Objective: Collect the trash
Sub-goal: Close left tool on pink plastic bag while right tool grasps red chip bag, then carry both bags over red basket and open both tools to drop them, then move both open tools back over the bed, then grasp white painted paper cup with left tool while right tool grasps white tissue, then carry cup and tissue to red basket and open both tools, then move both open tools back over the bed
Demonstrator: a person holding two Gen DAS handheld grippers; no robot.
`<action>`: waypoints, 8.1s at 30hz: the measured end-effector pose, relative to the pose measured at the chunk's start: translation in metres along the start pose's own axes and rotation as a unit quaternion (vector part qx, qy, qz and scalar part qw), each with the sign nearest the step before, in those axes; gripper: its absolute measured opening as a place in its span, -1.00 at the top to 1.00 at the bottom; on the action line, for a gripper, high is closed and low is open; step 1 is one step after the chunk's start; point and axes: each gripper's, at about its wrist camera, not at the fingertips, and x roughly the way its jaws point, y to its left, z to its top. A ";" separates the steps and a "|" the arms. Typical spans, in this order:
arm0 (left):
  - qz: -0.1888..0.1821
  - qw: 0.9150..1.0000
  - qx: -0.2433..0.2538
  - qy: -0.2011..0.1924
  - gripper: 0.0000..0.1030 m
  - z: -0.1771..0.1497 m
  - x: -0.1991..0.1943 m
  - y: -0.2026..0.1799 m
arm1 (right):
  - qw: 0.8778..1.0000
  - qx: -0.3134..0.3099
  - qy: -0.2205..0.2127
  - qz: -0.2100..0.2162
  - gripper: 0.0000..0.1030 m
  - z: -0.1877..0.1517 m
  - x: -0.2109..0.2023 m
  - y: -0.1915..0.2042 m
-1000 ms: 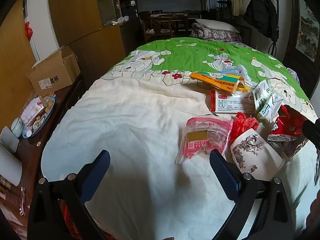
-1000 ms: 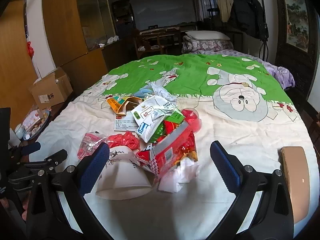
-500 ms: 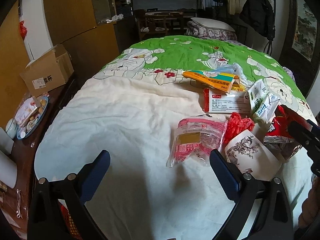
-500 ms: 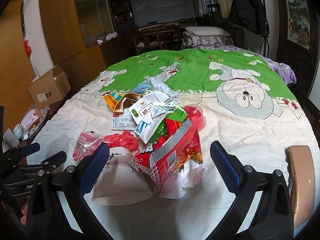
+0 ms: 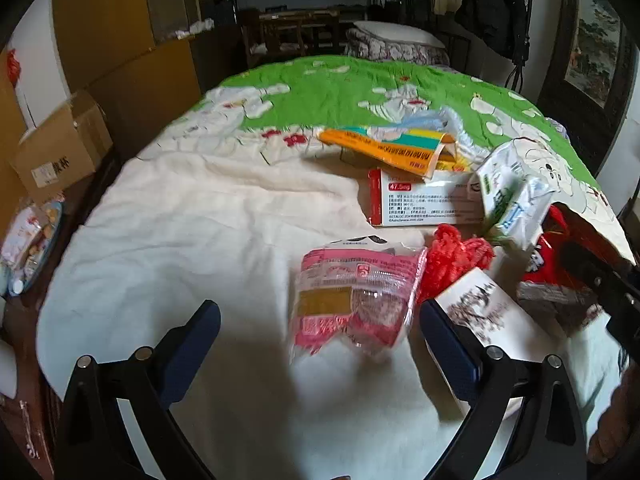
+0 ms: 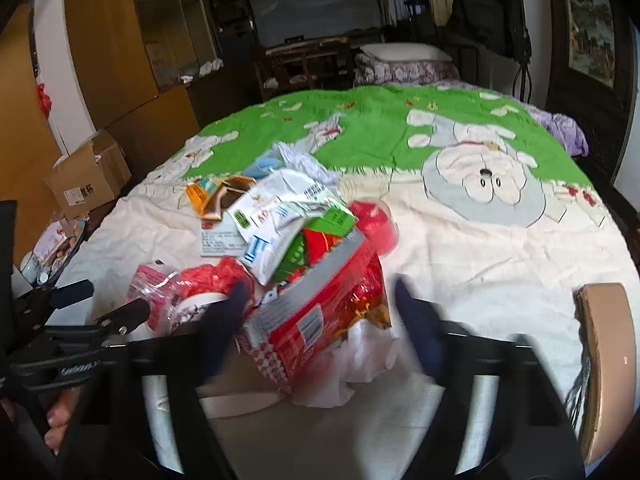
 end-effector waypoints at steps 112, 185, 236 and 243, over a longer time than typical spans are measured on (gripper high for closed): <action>-0.040 0.999 -0.001 0.011 -0.82 -0.037 -0.065 -0.043 | 0.999 -0.013 -0.041 0.027 -0.26 -0.030 -0.069 -0.035; 0.023 0.995 -0.070 -0.065 -0.46 -0.045 -0.120 0.049 | 0.995 -0.045 -0.012 0.084 0.53 -0.020 -0.078 0.044; 0.137 0.938 -0.317 0.002 -0.84 -0.214 -0.144 0.331 | 0.911 -0.251 0.122 0.303 -0.07 -0.080 -0.034 0.343; 0.126 0.956 -0.263 -0.010 -0.84 -0.176 -0.160 0.271 | 0.941 -0.205 0.069 0.261 -0.18 -0.052 -0.054 0.261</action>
